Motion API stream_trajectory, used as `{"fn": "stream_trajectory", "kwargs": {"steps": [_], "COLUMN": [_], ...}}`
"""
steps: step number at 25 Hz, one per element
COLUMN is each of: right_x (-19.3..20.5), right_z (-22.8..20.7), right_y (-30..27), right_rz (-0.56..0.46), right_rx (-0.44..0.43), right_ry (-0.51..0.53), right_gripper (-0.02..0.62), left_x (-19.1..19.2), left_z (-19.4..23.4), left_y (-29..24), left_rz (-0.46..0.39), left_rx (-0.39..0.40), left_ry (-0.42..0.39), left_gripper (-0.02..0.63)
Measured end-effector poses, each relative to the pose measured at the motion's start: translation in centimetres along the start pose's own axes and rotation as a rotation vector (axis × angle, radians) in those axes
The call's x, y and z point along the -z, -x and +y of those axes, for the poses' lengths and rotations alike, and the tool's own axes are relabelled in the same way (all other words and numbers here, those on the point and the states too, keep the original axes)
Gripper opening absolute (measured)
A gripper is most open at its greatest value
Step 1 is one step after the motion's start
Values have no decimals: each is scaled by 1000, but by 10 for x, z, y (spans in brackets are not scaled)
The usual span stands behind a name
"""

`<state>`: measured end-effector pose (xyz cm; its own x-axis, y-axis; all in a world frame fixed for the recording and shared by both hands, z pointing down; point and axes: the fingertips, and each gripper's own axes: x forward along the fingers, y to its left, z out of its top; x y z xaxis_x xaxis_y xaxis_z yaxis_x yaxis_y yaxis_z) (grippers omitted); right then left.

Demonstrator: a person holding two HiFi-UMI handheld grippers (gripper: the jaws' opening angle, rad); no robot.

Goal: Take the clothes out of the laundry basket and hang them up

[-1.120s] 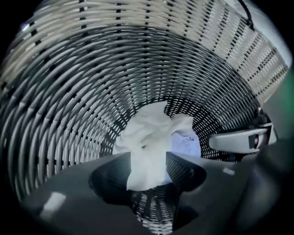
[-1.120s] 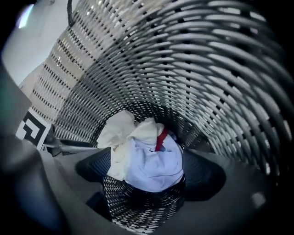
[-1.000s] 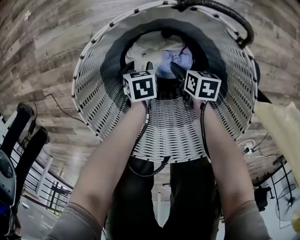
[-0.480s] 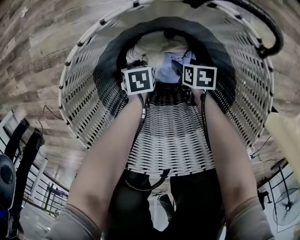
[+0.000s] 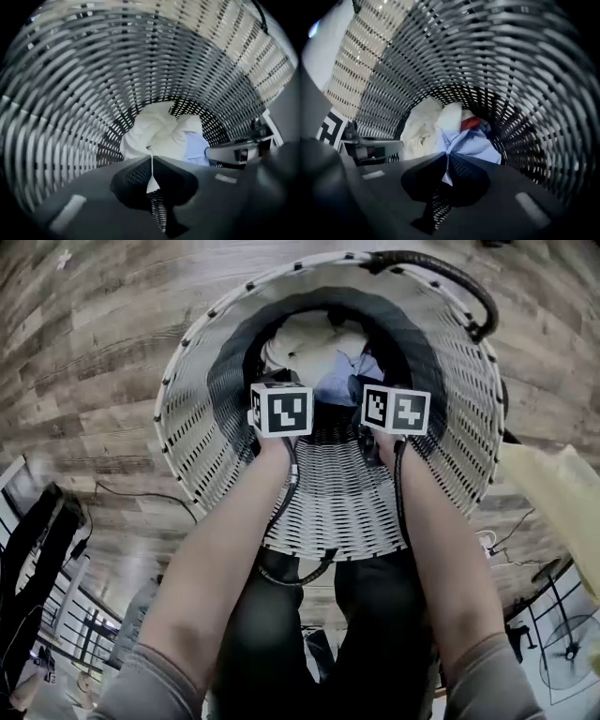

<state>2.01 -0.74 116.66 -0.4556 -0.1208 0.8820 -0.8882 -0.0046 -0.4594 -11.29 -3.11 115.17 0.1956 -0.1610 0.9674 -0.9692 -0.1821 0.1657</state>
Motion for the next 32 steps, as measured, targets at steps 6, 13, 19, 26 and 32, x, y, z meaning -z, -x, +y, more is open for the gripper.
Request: {"fn": "stream_trajectory", "kwargs": {"steps": [6,13,19,26,32], "right_x": [-13,-23,-11,-33,-57], "right_z": [29,62,86,152,217], "right_y": [61,147,238,351,446], "right_rz": [-39,-83,-130,-250,-332], "right_rx": [22,19,-14,-10,-122], "right_ry": [-11,11,-14,164,239], "right_gripper": [44,43,43,43,43], "left_x": [-8,-31,-50,-78,-92], "left_z": [-11,-17,-31,-40,-61], "left_y": [58,143,227,338,429], "left_rz": [-9,-60,-124,-248,-299], "left_rx": [19,19,61,113,155], "left_ry": [36,-45,-28,-71,-56], "left_gripper": [5,5,5,5,3]}}
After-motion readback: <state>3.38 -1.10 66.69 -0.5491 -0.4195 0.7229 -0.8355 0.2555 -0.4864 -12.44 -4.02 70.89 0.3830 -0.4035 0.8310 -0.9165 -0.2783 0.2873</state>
